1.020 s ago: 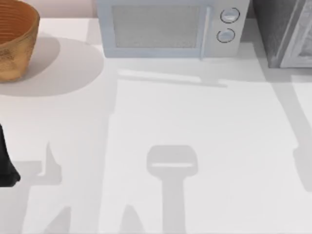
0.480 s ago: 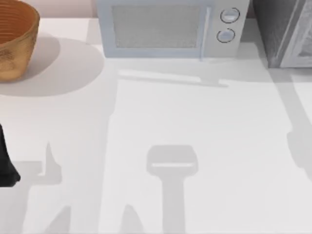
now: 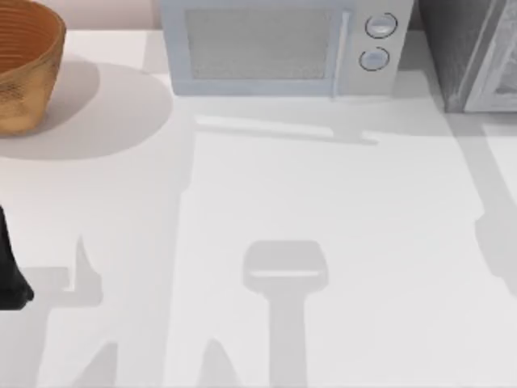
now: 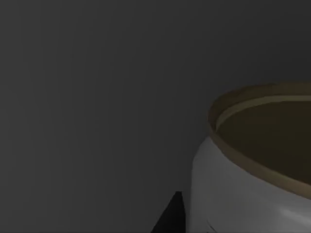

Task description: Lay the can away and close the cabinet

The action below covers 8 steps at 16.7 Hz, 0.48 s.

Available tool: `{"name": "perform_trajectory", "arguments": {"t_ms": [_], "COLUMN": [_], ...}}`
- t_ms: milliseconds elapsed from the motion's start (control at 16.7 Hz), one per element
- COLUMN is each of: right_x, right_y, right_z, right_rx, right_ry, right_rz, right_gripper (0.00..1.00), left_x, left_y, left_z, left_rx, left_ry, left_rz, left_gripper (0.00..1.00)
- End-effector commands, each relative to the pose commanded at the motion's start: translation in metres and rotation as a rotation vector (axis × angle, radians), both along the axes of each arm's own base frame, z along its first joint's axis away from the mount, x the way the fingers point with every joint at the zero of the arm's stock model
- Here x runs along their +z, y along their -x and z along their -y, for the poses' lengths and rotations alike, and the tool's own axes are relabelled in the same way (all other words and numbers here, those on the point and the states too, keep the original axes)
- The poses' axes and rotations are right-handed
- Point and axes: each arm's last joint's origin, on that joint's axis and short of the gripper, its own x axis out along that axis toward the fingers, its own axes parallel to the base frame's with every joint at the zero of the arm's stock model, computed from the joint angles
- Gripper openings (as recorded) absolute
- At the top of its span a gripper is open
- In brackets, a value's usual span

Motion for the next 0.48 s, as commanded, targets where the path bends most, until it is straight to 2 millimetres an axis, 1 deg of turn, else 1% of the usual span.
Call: {"name": "perform_trajectory", "arguments": {"t_ms": [480], "right_x": [0.0], "right_y": [0.0], "right_z": [0.0], "right_rx": [0.0], "right_ry": [0.0], "right_rz": [0.0], "right_gripper": [0.75], "left_x": [0.0], "left_y": [0.0], "left_z": [0.0], "left_rx": [0.0], "left_ry": [0.0], "left_rz": [0.0], "left_gripper": [1.0]}}
